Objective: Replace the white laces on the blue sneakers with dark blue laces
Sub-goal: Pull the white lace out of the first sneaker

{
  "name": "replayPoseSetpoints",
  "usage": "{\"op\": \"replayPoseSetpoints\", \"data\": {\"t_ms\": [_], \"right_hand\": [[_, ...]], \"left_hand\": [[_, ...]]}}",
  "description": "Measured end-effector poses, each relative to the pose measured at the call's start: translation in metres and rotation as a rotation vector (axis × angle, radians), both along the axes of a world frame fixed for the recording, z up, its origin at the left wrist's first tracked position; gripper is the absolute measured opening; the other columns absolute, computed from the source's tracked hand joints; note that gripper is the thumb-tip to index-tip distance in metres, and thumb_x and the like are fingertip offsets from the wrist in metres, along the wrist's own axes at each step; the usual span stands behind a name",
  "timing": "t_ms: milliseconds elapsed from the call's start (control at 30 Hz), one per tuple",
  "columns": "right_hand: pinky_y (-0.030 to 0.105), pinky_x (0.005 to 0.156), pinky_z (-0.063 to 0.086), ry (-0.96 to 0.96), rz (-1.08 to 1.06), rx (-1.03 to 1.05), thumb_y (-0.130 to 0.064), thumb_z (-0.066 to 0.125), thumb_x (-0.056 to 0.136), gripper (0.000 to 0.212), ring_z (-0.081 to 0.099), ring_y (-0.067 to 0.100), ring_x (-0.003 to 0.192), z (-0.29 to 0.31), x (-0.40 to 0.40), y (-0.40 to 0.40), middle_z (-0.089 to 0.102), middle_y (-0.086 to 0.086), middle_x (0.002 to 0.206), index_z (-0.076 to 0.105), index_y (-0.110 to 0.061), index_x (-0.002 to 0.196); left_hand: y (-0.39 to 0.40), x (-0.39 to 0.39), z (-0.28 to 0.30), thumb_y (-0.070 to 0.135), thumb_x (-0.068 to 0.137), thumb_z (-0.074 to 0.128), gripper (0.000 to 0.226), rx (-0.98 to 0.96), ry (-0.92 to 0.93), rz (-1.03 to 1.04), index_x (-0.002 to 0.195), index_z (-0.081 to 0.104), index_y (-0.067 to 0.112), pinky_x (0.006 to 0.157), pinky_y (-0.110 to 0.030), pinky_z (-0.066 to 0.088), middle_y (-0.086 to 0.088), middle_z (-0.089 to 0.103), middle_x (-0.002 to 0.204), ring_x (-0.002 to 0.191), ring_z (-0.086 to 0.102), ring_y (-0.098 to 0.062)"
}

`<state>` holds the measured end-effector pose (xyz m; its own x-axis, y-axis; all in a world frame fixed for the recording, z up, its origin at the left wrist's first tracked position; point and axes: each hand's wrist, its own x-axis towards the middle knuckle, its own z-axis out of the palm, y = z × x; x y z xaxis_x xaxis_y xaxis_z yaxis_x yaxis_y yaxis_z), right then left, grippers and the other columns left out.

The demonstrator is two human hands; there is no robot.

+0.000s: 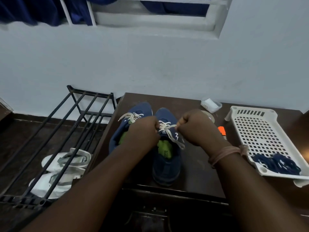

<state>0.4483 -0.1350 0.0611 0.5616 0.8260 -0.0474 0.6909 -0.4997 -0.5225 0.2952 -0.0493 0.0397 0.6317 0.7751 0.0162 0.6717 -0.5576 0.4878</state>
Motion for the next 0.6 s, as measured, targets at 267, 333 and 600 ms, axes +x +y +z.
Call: {"op": "replayPoseSetpoints", "data": {"t_ms": [267,333,600], "right_hand": [[0.029,0.064,0.045,1.201,0.310,0.887,-0.004,0.050,0.096,0.011,0.051,0.021,0.073,0.083,-0.017,-0.022,0.057,0.011,0.086,0.058,-0.007,0.090],[0.032,0.069,0.047,1.348,0.427,0.982,-0.007,0.045,0.096,0.010,0.052,0.024,0.079,0.091,-0.021,-0.025,0.055,0.011,0.089,0.054,-0.007,0.093],[0.033,0.081,0.054,1.502,0.377,1.117,-0.012,0.045,0.101,0.014,0.062,0.022,0.089,0.081,-0.014,-0.026,0.061,0.008,0.098,0.059,-0.010,0.100]], "left_hand": [[-0.008,0.002,-0.006,0.016,0.086,0.065,0.042,0.095,-0.053,-0.050,0.126,0.056,0.020,0.080,-0.038,0.050,-0.005,0.067,0.098,0.095,0.061,-0.026],[-0.009,0.004,-0.005,0.025,0.086,0.068,0.044,-0.016,-0.108,-0.049,0.130,0.061,0.029,0.082,-0.035,0.050,-0.004,0.067,0.101,0.096,0.062,-0.023],[-0.006,0.010,-0.007,0.019,0.080,0.077,0.024,-0.166,-0.200,0.044,0.103,0.071,0.021,0.085,-0.036,0.053,0.004,0.069,0.093,0.092,0.064,-0.015]]}}
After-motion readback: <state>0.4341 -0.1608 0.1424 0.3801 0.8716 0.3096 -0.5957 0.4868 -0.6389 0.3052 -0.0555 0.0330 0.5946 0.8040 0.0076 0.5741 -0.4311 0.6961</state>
